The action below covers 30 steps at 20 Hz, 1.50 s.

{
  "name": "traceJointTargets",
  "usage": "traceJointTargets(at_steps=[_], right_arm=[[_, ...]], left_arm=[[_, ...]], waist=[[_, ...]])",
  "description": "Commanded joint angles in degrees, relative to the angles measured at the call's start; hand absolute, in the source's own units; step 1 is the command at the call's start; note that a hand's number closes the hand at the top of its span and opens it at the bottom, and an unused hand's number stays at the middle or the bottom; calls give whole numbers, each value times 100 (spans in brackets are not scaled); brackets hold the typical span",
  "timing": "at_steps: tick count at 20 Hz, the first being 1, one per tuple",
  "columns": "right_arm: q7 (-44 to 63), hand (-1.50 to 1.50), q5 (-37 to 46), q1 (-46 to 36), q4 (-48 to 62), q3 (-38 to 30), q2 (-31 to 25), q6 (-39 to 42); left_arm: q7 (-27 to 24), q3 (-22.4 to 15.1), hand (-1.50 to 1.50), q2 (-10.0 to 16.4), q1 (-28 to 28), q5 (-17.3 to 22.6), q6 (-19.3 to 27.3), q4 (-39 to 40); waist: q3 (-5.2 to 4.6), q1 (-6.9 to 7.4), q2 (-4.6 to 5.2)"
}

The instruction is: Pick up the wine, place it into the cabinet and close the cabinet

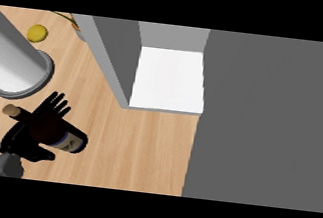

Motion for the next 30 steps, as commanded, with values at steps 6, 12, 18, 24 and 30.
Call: traceJointTargets(at_steps=[6, 12, 18, 24, 30], right_arm=[[975, -150, -433, 8, -1538, -158, -131, -170], [687, -150, -402, 365, -1537, -254, -204, -83], [696, -150, -415, 272, -1419, -281, -226, -57], [666, -150, -233, -102, -1090, -54, 2, -137], [543, -150, -455, 442, -1432, -312, -214, 58]], left_arm=[[41, 329, -150, -153, -283, 564, -216, 807], [355, 310, -150, -212, -688, 761, -72, 803], [-48, 131, 150, -309, -471, 598, -140, 746], [-374, -162, 150, -478, -551, 220, 252, 556], [-600, -271, 150, -687, -204, 229, 450, -110]], waist=[[-4, -12, 3], [5, -29, -6], [6, 29, 1], [0, 50, 8], [7, 40, -13]])
